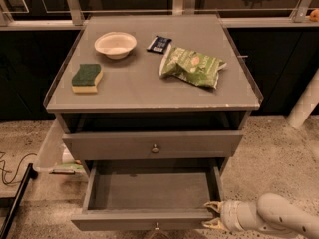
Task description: Open middle drawer
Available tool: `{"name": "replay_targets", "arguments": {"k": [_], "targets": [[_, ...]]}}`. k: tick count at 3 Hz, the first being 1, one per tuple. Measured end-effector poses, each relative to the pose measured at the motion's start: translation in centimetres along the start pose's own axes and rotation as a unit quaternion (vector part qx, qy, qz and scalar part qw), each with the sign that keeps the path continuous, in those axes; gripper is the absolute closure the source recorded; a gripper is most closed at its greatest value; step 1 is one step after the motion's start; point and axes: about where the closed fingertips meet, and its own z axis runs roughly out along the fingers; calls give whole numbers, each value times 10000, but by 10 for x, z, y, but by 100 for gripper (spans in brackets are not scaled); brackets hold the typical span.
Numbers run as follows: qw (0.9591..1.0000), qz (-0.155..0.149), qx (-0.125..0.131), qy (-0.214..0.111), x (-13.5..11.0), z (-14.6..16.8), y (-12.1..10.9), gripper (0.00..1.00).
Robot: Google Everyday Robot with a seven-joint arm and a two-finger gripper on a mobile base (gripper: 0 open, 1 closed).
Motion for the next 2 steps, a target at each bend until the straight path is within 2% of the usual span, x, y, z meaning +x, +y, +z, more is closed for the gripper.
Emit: {"name": "replay_targets", "arguments": {"k": [1,2], "targets": [[10000,34,-3,10,1,-2,6,100],[10000,34,-3,9,1,-2,6,81]]}}
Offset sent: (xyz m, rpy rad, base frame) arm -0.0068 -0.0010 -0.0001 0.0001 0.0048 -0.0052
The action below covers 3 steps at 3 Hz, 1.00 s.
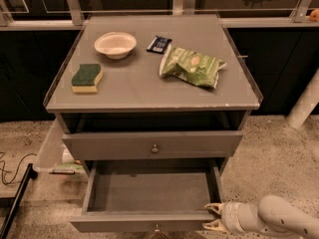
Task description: Open middle drawer
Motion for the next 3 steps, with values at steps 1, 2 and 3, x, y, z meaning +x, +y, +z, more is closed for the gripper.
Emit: {"name": "replay_targets", "arguments": {"k": [1,2,3], "targets": [[10000,0,0,0,0,0,0,58],[10000,0,0,0,0,0,0,35],[10000,0,0,0,0,0,0,12]]}}
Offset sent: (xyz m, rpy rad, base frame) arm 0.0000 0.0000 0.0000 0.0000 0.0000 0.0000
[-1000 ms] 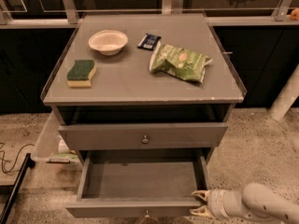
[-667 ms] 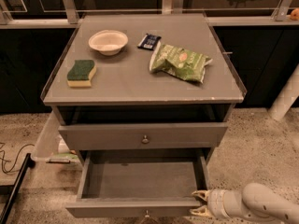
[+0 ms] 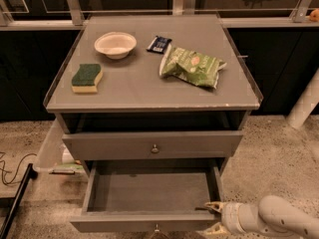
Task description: Open middle drawer
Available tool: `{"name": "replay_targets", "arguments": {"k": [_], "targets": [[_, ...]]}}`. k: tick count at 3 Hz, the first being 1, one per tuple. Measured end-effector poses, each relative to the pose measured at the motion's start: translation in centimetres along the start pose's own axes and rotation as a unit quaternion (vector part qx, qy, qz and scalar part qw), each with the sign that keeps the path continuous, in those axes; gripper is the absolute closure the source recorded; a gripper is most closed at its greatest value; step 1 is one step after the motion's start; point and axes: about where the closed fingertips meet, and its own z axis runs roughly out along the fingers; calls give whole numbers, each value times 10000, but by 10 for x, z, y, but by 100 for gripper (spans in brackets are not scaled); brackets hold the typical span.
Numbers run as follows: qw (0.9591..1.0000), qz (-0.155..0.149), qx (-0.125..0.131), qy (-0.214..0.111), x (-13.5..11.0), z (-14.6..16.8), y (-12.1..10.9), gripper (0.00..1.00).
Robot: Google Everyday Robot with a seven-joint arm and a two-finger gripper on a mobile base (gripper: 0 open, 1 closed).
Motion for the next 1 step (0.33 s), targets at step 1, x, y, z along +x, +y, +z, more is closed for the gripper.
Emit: {"name": "replay_targets", "arguments": {"k": [1], "targets": [[10000,0,0,0,0,0,0,0]]}}
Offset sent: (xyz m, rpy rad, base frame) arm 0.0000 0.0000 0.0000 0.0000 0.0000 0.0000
